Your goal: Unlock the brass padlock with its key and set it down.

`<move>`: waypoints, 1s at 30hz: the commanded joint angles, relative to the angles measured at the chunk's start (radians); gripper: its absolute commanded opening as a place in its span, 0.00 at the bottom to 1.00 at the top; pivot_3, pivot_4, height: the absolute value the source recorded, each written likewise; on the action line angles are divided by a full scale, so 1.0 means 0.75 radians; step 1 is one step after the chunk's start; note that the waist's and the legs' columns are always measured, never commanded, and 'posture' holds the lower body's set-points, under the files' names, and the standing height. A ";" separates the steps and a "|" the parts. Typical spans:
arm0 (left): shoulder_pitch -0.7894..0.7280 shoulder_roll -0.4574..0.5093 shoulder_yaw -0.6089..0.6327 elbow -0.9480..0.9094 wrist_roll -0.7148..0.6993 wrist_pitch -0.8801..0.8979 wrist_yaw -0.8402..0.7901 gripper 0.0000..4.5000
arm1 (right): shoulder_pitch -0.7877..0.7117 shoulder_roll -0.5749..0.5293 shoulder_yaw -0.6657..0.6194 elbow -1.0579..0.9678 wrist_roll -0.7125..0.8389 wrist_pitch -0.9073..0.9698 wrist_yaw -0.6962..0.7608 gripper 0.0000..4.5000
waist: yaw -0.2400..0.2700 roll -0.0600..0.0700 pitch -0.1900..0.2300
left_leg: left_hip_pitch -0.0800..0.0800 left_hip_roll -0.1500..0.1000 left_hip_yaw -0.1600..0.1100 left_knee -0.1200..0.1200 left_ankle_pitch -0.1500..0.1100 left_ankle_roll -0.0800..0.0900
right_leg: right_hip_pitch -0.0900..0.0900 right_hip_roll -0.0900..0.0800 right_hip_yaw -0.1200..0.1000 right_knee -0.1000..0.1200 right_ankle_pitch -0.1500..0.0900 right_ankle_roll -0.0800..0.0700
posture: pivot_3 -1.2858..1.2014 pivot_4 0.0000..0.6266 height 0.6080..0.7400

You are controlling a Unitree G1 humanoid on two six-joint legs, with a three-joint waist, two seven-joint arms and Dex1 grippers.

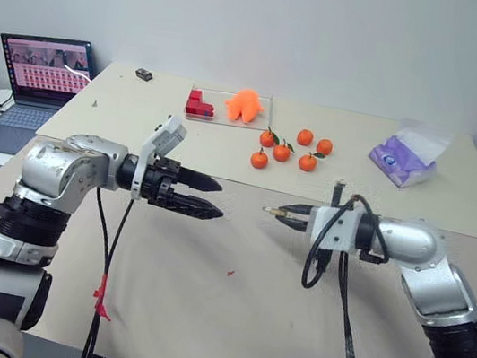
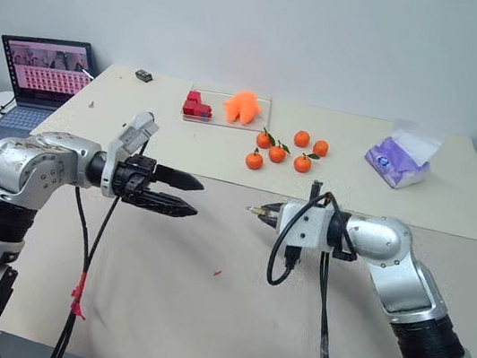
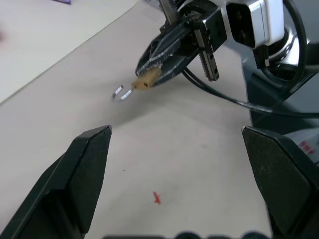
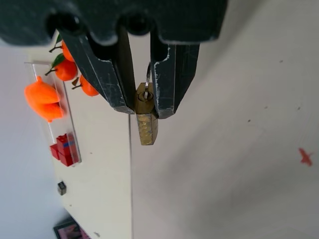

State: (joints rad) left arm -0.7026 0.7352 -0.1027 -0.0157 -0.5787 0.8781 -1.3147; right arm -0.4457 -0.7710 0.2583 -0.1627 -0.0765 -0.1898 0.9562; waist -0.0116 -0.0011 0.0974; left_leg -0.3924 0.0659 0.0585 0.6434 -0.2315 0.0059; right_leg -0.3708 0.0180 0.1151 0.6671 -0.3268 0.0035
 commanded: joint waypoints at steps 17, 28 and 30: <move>0.080 0.093 -0.115 -0.112 0.273 -0.406 -0.011 0.99 | -0.106 0.156 0.175 0.618 -0.763 -0.864 -0.743 0.02 | -0.001 -0.002 0.001 | 0.003 -0.001 0.001 0.002 0.000 0.000 | -0.001 0.000 0.001 0.016 -0.001 -0.002 | 0.52 0.24 0.49; 0.071 0.063 -0.134 -0.093 0.274 -0.422 -0.042 1.00 | -0.076 0.103 0.225 0.776 -0.876 -0.946 -0.861 0.37 | -0.004 -0.002 0.000 | 0.004 -0.001 0.001 0.002 0.000 0.000 | -0.001 0.000 0.001 0.018 -0.002 -0.004 | 0.52 0.24 0.49; 0.065 0.058 -0.140 -0.090 0.283 -0.426 -0.044 1.00 | -0.069 0.090 0.224 0.783 -0.869 -0.949 -0.864 0.53 | -0.004 -0.002 0.000 | 0.006 -0.001 0.001 0.002 0.000 0.000 | 0.000 0.000 0.001 0.018 -0.002 -0.004 | 0.52 0.24 0.49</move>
State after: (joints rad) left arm -0.6321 0.7790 -0.2172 -0.0707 -0.3569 0.5700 -1.3422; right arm -0.4990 -0.6824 0.4261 0.4153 -0.7252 -0.8897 0.3090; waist -0.0143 -0.0023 0.0976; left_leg -0.3879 0.0652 0.0594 0.6449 -0.2315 0.0060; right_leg -0.3709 0.0183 0.1162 0.6808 -0.3286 0.0006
